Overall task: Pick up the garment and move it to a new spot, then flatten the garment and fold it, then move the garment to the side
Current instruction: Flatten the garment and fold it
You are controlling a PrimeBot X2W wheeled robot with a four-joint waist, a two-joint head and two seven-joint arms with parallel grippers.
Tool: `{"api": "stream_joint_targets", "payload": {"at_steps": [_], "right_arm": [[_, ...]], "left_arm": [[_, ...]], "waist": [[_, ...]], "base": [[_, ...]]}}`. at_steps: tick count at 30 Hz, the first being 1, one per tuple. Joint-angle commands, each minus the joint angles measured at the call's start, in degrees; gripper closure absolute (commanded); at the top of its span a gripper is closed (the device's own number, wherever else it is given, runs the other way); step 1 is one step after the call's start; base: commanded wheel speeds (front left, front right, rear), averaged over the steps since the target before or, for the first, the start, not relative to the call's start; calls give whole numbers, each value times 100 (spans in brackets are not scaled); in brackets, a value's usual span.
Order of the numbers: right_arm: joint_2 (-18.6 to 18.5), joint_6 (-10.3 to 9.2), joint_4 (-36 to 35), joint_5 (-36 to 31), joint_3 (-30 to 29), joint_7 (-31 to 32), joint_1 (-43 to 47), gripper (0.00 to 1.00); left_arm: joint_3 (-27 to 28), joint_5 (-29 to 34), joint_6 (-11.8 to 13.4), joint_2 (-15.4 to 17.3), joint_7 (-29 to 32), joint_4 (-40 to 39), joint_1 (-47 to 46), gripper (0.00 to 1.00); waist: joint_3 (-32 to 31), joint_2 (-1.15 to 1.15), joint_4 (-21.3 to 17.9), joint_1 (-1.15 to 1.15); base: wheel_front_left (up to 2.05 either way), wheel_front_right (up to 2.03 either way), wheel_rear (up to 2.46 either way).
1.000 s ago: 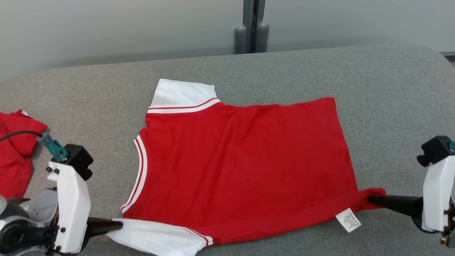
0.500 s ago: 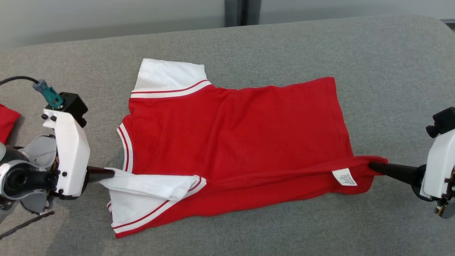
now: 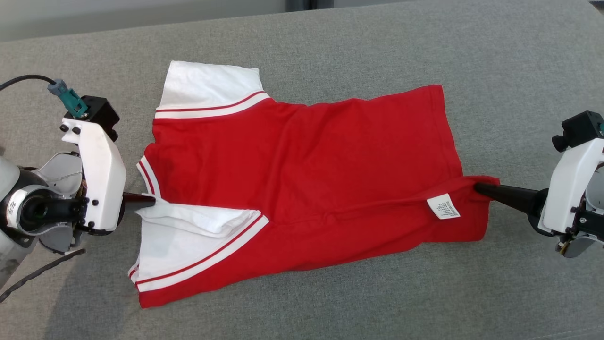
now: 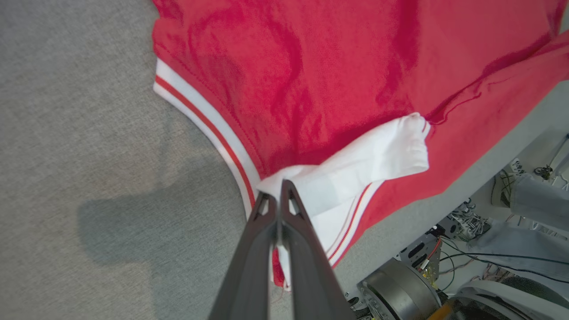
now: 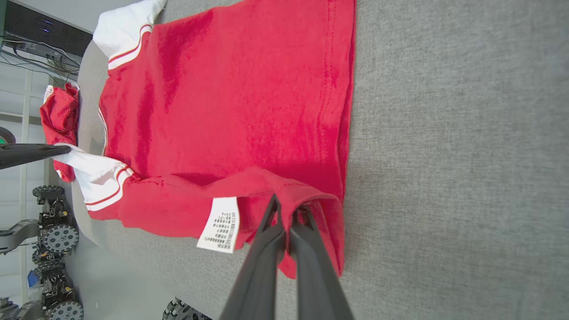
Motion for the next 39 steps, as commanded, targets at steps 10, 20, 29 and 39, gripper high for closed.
{"api": "stream_joint_targets", "payload": {"at_steps": [10,20,29,39], "right_arm": [[275,3,303,-165,7,-88,-105,0],[309,3,260,-512,-51,-1051,33,0],[276,2,510,-949,-142,-2787,671,0],[594,3,1153,-1467,-626,-3346,1495,0]], "left_arm": [[-13,187,-313,-368,-336,725,-185,0],[118,437,-531,-332,-1108,774,22,0],[435,817,-94,-228,-3107,299,1110,0],[881,1040,1141,-213,-5355,-669,2826,0]], "waist": [[-29,0,35,0],[-505,0,131,0],[-1120,0,322,0],[-1442,0,392,0]], "base": [[0,0,0],[0,0,0],[0,0,0],[0,0,0]]}}
